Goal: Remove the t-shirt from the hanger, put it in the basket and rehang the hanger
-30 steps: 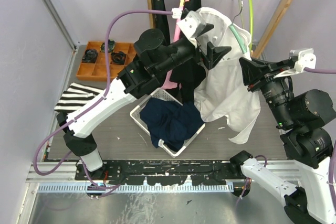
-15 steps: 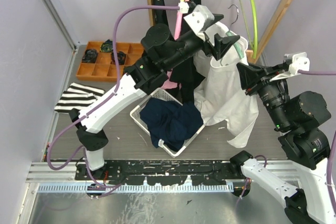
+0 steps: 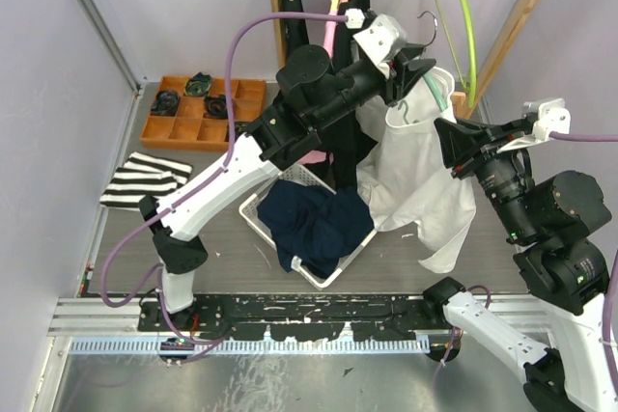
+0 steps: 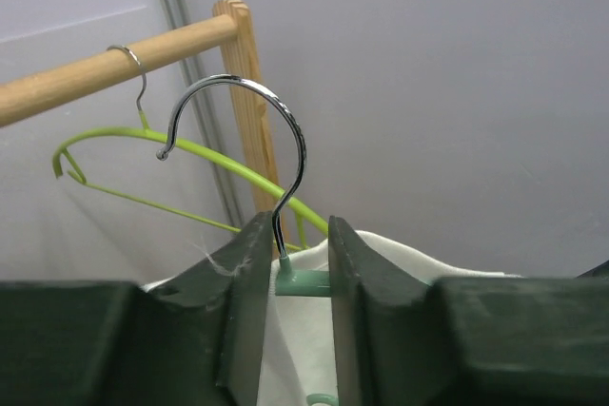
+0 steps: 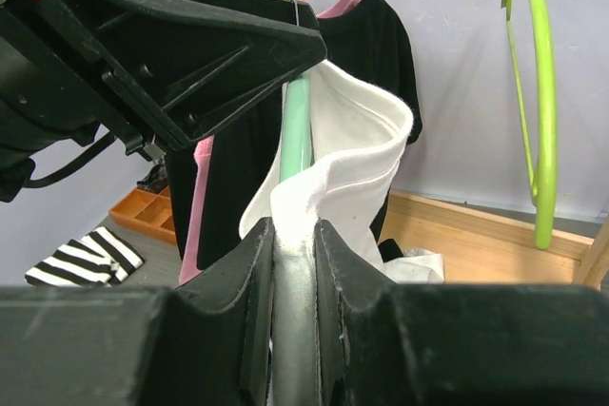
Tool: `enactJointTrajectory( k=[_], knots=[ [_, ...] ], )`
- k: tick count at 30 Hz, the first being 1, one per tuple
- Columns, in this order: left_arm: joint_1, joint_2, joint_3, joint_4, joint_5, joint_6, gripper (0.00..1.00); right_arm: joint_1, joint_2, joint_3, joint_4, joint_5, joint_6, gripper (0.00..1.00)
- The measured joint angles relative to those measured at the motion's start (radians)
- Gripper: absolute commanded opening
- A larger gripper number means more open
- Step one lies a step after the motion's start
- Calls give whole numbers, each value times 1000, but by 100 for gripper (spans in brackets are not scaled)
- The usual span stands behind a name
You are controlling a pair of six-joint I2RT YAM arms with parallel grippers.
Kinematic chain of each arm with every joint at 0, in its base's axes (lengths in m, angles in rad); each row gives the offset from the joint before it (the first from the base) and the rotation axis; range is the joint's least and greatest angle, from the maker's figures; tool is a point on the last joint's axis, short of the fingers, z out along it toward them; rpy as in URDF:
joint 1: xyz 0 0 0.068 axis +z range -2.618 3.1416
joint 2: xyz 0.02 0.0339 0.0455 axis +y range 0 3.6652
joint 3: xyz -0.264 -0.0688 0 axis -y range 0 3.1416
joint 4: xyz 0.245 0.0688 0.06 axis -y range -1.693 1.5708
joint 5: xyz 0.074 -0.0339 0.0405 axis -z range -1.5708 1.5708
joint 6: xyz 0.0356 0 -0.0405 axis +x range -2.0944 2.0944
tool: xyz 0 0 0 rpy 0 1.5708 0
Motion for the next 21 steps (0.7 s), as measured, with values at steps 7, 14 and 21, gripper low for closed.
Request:
enactJointTrajectory(
  k=[7,14,21],
  knots=[
    [8,23,36,-4,-2,-7,0,0,0,0,0,-2,0,1],
    [8,31,51,-7,-3,-20,0,0,-1,0,-1,1,0,16],
    [6,31,50,-22,-34,-32,0,0,-9,3,-17,16,7,53]
  ],
)
